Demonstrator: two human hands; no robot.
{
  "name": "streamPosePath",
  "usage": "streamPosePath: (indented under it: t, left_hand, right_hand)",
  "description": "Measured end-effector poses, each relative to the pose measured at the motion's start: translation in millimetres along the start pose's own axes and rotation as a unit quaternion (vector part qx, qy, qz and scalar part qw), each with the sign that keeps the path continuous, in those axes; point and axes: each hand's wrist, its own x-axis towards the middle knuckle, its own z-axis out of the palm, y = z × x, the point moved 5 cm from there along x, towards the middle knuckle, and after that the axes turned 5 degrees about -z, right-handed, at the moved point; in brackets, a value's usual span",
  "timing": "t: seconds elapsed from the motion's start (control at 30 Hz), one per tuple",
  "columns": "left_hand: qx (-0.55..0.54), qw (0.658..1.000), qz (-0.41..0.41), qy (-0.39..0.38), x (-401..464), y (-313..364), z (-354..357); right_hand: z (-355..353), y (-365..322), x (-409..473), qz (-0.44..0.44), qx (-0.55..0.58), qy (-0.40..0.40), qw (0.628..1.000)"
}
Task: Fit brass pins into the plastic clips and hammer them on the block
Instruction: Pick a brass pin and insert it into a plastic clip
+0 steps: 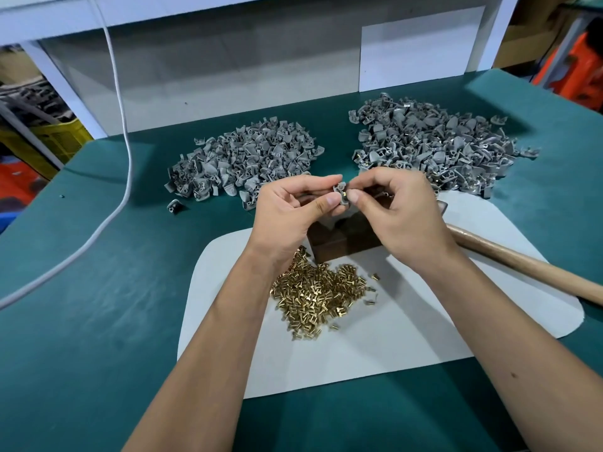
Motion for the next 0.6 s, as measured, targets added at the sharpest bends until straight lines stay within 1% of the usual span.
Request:
streamPosePath:
  t: [0.13, 0.43, 0.53, 0.6]
  left_hand:
    - [0.004, 1.0, 0.003, 0.008, -0.3, 0.8, 1.7]
    - [0.062, 0.997, 0.029, 0.035, -0.7, -2.0, 8.4]
    - [0.059, 0.997, 0.025, 0.034, -1.4, -2.1, 7.9]
    - [0.045, 0.998, 0.018, 0.036, -1.5, -3.2, 6.2]
  right_hand:
    - [0.9, -2.0, -0.8, -0.009, -0.048, 0.015, 0.999]
    - [3.2, -4.9, -4.3, -0.025, -0.124, 0.038, 0.991]
    - [2.5, -4.9, -3.6, -0.038, -0.116, 0.039, 0.992]
    - [0.0, -5.0, -1.6, -0.051, -0.099, 0.026, 0.993]
